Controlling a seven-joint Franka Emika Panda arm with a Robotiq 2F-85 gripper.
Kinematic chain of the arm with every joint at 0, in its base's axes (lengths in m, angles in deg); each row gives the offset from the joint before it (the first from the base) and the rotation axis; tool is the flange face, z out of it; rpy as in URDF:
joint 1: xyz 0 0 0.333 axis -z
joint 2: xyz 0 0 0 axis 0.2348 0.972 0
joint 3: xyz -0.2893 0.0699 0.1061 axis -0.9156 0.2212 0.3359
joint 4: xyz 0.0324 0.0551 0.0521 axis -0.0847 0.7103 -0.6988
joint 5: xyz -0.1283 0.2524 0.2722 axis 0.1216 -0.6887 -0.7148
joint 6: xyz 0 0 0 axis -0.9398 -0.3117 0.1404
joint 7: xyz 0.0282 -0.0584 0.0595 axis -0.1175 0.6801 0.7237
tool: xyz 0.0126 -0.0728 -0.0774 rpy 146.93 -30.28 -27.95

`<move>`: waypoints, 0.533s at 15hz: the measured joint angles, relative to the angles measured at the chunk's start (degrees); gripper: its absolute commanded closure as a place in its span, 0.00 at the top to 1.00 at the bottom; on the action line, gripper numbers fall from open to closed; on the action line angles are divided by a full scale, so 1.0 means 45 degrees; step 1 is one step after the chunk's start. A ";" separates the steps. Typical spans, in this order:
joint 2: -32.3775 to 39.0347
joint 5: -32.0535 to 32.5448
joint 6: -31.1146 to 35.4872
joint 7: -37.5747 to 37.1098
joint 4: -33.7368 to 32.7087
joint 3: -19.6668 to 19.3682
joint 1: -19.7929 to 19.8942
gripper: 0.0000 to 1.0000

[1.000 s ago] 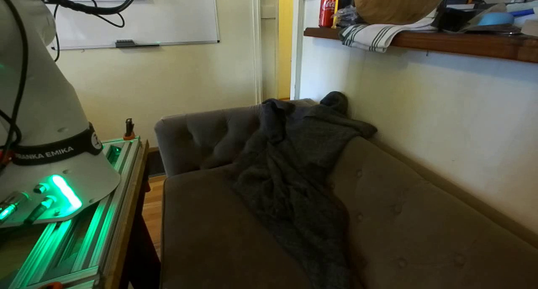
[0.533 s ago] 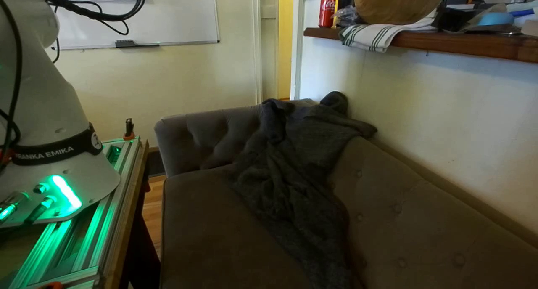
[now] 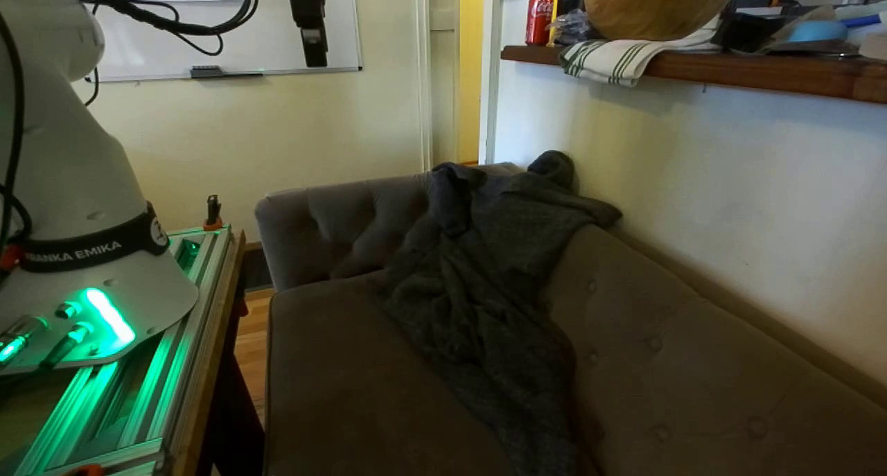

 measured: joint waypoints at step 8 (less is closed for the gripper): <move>0.3263 -0.2467 0.3334 -0.1618 -0.0173 -0.0459 0.0755 1.00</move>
